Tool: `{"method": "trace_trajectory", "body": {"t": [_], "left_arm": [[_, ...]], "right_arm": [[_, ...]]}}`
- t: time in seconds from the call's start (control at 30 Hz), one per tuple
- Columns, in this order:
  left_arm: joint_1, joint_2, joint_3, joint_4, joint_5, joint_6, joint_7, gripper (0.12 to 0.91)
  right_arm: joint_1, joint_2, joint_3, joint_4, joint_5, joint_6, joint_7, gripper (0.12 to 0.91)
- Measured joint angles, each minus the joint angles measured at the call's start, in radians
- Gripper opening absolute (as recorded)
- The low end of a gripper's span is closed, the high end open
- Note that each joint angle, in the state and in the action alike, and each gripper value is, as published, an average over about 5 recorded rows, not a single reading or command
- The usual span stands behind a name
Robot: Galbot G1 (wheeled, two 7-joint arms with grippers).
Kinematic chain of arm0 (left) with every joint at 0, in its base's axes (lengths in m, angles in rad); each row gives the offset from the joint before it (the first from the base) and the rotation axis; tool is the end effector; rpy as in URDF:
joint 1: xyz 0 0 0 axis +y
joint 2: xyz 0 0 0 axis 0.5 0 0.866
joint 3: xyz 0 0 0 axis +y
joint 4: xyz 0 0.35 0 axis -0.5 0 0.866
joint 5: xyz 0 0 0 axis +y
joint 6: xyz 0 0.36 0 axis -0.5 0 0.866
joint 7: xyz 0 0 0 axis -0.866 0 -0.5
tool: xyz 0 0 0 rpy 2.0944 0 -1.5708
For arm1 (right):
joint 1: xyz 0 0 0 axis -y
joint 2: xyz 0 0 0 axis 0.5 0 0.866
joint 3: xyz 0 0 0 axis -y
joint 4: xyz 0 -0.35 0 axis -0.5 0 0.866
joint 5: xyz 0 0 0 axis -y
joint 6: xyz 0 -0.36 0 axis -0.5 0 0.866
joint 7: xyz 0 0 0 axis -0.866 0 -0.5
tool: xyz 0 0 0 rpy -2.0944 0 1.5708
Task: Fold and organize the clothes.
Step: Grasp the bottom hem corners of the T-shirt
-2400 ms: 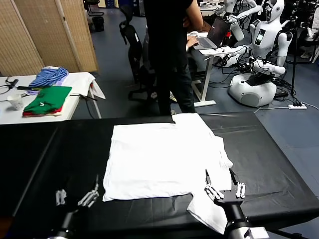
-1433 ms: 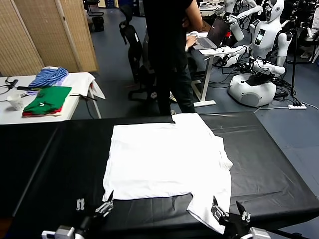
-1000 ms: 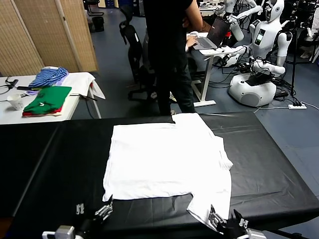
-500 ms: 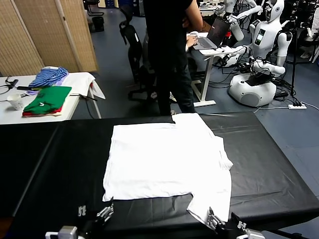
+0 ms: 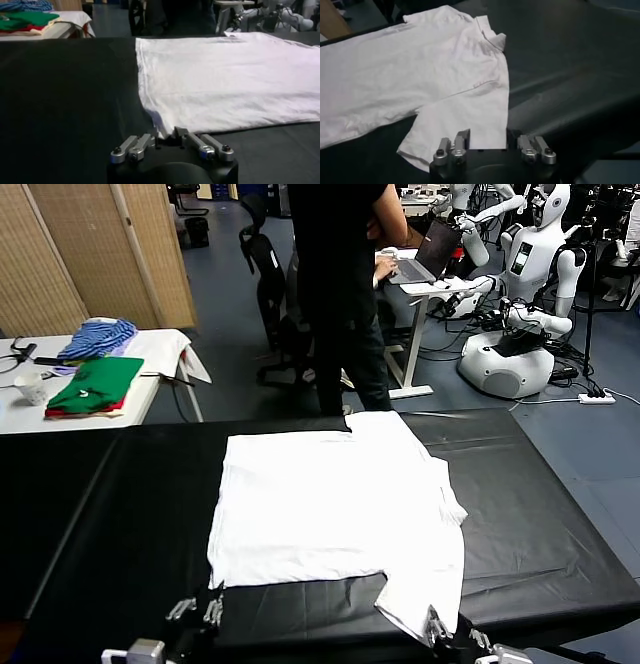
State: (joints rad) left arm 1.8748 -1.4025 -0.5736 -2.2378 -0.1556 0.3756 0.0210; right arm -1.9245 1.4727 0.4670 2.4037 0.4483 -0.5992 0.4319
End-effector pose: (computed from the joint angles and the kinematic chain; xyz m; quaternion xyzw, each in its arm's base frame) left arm 0.1005 0.0353 -0.2913 -0.0420 -0.9633 -0.0044 0.2652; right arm 0.0895 0.0054 -0.2400 -0.0909 -0.9236 -0.1142 0.3544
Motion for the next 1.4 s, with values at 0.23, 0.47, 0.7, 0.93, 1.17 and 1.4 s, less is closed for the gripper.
{"method": "trace_trajectory", "body": {"t": [0.23,0.47,0.7,0.93,1.17,1.4], "left_arm": [[-0.001,0.002,0.001,0.0,0.0,0.007,0.004,0.199],[-0.006,0.001,0.008,0.0,-0.002,0.015,0.008,0.145],[-0.009,0.002,0.008,0.0,-0.001,0.022,0.009,0.146],[0.002,0.016,-0.011,-0.02,0.009,0.056,0.004,0.146],[0.033,0.038,-0.032,-0.058,0.026,0.127,0.012,0.146],[0.069,0.061,-0.056,-0.115,0.026,0.229,0.02,0.146]], "right_arm": [[-0.001,0.0,0.002,0.002,0.007,-0.003,0.012,0.257],[-0.001,0.001,0.003,0.002,0.009,-0.004,0.013,0.168],[-0.002,-0.001,0.008,0.02,0.042,-0.031,0.03,0.142],[-0.017,-0.016,0.028,0.046,0.102,-0.098,0.073,0.141],[-0.055,-0.039,0.039,0.081,0.146,-0.137,0.119,0.141],[-0.085,-0.047,0.033,0.114,0.176,-0.137,0.13,0.141]]}}
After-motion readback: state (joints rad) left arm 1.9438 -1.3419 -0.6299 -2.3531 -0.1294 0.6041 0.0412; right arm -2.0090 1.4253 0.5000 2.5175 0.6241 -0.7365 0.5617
